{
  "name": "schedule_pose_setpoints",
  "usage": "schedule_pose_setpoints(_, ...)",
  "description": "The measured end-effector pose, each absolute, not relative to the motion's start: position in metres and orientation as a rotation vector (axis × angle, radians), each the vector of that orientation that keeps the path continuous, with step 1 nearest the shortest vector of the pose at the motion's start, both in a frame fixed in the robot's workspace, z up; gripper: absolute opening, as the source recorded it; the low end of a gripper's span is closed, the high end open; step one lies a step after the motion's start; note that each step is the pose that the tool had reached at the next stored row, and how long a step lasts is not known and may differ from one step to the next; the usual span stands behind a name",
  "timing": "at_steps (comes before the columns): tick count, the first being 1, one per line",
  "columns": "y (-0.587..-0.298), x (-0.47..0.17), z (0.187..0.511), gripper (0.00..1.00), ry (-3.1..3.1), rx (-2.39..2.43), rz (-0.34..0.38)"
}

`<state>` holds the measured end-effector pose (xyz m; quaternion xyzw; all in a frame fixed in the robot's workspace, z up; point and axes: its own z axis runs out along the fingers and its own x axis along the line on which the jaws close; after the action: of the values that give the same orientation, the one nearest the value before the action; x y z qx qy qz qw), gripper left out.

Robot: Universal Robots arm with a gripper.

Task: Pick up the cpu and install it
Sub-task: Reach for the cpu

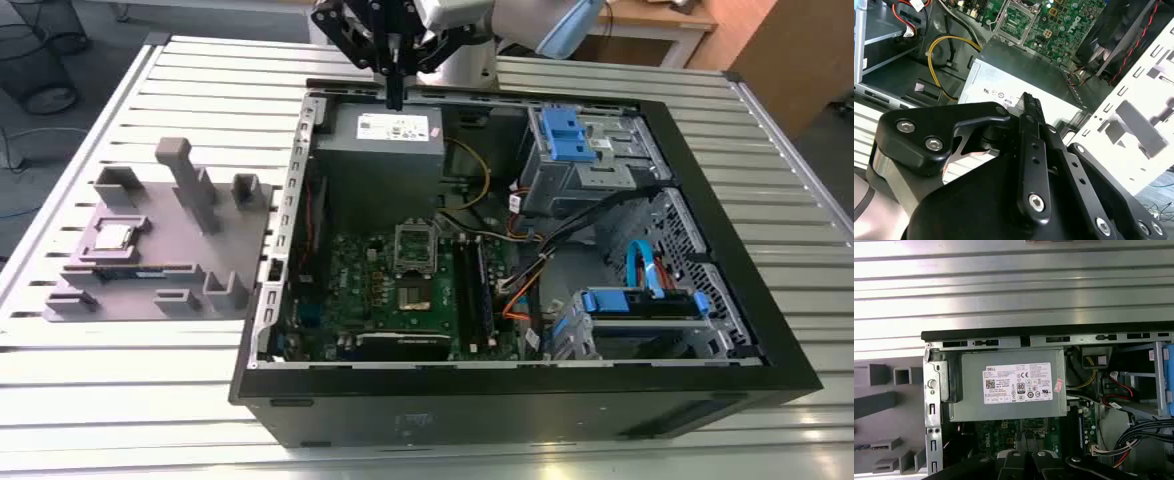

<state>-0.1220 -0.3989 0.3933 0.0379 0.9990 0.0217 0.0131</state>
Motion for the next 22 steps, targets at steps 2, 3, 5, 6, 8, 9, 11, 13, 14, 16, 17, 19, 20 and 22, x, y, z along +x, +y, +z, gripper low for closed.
schedule_pose_setpoints(2, -0.3989, -0.122, 0.3933, 0.11, 3.113, 0.118, 0.068)
schedule_pose_setpoints(3, -0.3989, -0.122, 0.3933, 0.11, 3.113, 0.118, 0.068)
schedule_pose_setpoints(5, -0.3989, -0.1222, 0.3933, 0.11, 3.112, 0.118, 0.068)
schedule_pose_setpoints(6, -0.3989, -0.1224, 0.3933, 0.11, 3.112, 0.118, 0.067)
schedule_pose_setpoints(8, -0.3989, -0.1233, 0.3933, 0.11, 3.112, 0.118, 0.068)
schedule_pose_setpoints(9, -0.3989, -0.1237, 0.3933, 0.11, 3.112, 0.118, 0.068)
schedule_pose_setpoints(11, -0.3989, -0.1239, 0.3933, 0.11, 3.113, 0.118, 0.068)
schedule_pose_setpoints(13, -0.3989, -0.1242, 0.3933, 0.11, 3.113, 0.118, 0.068)
schedule_pose_setpoints(14, -0.3989, -0.1243, 0.3933, 0.11, 3.112, 0.118, 0.068)
schedule_pose_setpoints(16, -0.3989, -0.1248, 0.3933, 0.11, 3.113, 0.118, 0.068)
schedule_pose_setpoints(17, -0.3989, -0.1249, 0.3933, 0.11, 3.112, 0.118, 0.068)
schedule_pose_setpoints(19, -0.3989, -0.1252, 0.3933, 0.11, 3.112, 0.118, 0.068)
schedule_pose_setpoints(20, -0.3989, -0.1252, 0.3933, 0.11, 3.113, 0.118, 0.068)
schedule_pose_setpoints(22, -0.3989, -0.1253, 0.3933, 0.11, 3.112, 0.118, 0.068)
